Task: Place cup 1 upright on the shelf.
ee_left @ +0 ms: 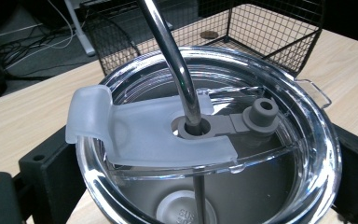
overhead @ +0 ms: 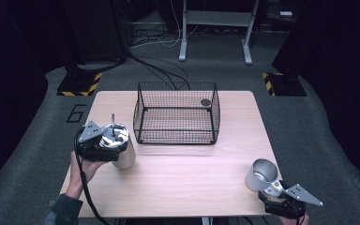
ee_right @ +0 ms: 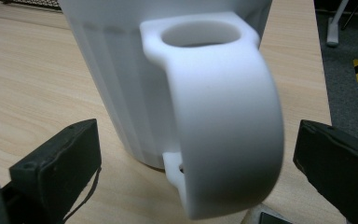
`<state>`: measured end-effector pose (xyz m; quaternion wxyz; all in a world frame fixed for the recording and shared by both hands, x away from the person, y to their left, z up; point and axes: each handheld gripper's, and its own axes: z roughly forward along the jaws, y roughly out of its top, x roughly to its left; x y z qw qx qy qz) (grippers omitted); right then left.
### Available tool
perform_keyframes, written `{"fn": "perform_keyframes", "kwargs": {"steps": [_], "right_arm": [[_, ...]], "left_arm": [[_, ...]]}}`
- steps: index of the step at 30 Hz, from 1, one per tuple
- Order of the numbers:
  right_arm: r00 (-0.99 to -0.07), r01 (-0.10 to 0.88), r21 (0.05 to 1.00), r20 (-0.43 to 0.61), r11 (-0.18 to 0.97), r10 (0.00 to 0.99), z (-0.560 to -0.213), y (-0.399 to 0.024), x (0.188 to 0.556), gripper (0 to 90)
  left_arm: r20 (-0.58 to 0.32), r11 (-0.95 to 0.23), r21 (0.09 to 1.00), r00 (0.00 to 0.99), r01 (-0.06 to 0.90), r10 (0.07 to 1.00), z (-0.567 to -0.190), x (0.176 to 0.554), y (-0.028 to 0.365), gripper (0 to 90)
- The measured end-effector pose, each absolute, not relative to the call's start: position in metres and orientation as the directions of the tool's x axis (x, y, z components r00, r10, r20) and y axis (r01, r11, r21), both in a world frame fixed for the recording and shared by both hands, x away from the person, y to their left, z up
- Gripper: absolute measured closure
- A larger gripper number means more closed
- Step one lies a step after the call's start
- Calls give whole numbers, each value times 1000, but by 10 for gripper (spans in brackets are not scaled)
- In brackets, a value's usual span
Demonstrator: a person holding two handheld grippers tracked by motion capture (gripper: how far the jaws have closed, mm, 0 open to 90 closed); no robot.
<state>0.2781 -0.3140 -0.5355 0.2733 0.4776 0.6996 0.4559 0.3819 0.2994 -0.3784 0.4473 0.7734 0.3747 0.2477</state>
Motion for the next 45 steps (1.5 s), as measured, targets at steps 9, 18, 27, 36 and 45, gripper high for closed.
{"fn": "perform_keyframes", "kwargs": {"steps": [9, 18, 27, 36, 45], "right_arm": [[-393, 420, 898, 53, 128, 918, -536, -314, 278, 1], [-394, 421, 898, 53, 129, 917, -536, -313, 278, 1], [-397, 418, 899, 50, 132, 916, -536, -314, 278, 3], [-397, 420, 898, 52, 131, 917, -536, -314, 278, 3], [-405, 417, 897, 40, 146, 913, -536, -314, 278, 4]], "left_arm": [[49, -334, 878, 630, 343, 775, -372, 384, 286, 38], [51, -343, 880, 654, 327, 755, -369, 385, 273, 38], [62, -365, 875, 674, 318, 736, -365, 387, 260, 38], [61, -374, 874, 695, 309, 717, -360, 391, 250, 38], [65, -380, 876, 709, 296, 702, -354, 396, 239, 38]]}}
